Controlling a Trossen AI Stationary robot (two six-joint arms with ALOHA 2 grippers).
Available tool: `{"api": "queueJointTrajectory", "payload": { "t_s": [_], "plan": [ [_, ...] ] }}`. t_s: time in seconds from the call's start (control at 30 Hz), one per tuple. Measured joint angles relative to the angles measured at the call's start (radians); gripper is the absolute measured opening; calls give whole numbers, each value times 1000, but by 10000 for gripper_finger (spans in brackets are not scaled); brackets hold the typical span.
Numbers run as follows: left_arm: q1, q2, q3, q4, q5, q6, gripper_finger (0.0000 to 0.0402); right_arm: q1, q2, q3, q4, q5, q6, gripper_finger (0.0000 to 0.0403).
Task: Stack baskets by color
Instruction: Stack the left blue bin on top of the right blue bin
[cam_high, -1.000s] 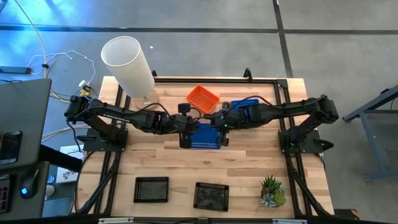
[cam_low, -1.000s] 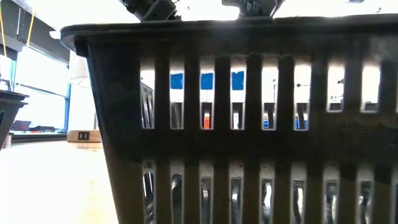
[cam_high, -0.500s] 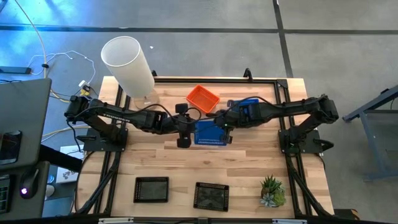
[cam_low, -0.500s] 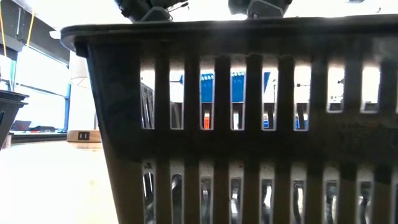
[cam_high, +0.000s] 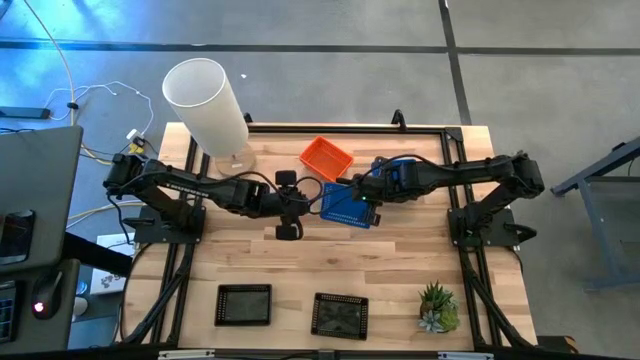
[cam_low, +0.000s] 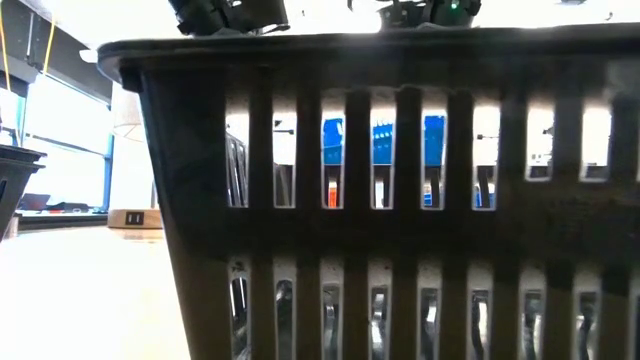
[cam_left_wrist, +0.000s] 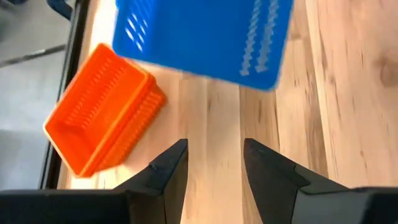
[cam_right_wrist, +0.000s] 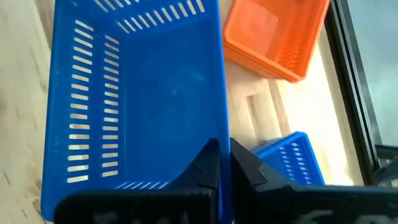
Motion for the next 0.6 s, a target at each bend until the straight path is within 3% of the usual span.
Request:
{"api": "queueJointTrajectory", "payload": {
  "t_s": [0.37,0.6],
  "plan": [
    [53,0,-2,-131,-74,-63,142,18,-5,0,-37,0,29,1],
    [74,-6,-3,-165,88,-37,142,18,-65,0,-72,24,28,0]
  ]
}}
